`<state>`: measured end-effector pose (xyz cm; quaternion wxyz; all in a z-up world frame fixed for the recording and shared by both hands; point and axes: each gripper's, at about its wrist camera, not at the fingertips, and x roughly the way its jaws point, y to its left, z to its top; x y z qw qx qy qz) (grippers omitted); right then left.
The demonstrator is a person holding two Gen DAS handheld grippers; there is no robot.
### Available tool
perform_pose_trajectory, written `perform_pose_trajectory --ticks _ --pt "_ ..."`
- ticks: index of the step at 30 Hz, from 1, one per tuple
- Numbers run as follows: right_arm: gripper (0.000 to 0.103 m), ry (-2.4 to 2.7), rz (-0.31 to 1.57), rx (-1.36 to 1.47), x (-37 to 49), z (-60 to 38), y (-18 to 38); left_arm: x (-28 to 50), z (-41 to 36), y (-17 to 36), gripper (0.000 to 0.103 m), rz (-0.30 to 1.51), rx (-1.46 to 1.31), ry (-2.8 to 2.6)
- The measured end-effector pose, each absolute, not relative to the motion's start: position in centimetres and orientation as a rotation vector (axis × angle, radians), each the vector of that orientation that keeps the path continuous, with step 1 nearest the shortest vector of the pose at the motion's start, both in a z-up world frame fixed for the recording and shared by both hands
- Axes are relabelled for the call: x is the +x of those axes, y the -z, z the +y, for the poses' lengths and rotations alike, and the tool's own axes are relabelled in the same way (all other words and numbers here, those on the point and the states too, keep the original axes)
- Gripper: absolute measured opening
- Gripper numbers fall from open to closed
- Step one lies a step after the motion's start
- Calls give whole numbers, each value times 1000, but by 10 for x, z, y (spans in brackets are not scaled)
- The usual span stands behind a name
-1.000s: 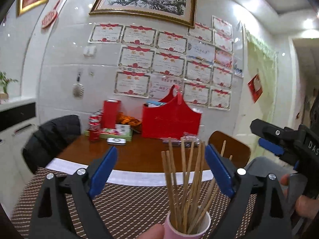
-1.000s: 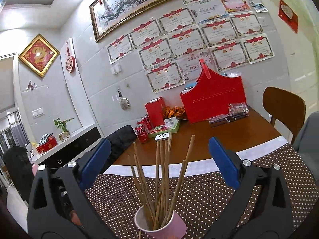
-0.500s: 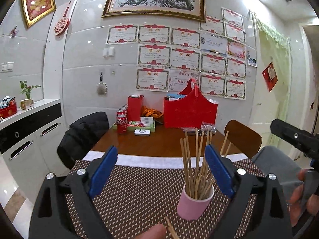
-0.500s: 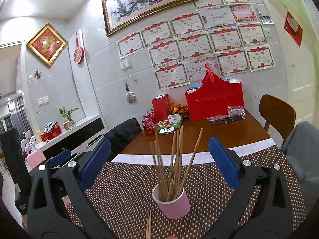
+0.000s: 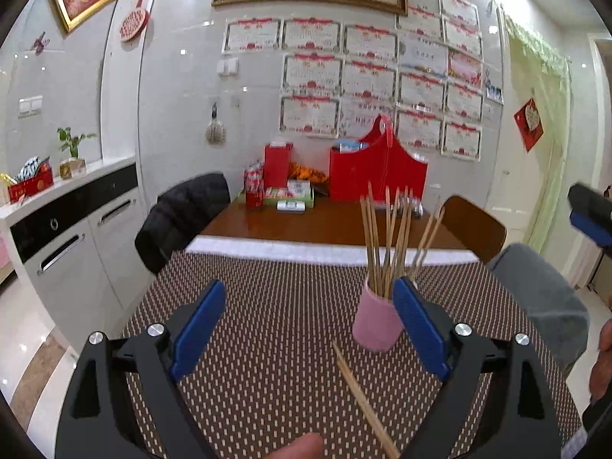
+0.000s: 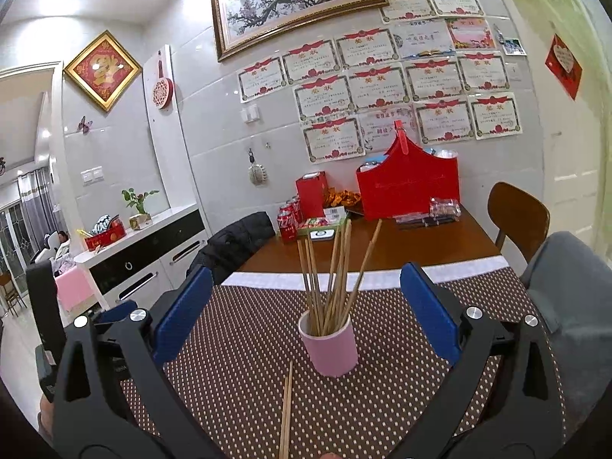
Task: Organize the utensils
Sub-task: 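Move both open grippers back down to the last chopsticks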
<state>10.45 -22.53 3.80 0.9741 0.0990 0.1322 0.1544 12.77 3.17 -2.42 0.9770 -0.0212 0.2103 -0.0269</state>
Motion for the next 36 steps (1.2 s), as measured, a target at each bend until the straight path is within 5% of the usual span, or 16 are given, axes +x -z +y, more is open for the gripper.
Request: perform_pose_trajectory --ticks 15,36 --pt "97 -265 438 285 99 -254 38 122 10 144 88 751 -7 83" --pt "97 -265 549 332 108 -267 90 154 -20 220 88 964 -8 59"
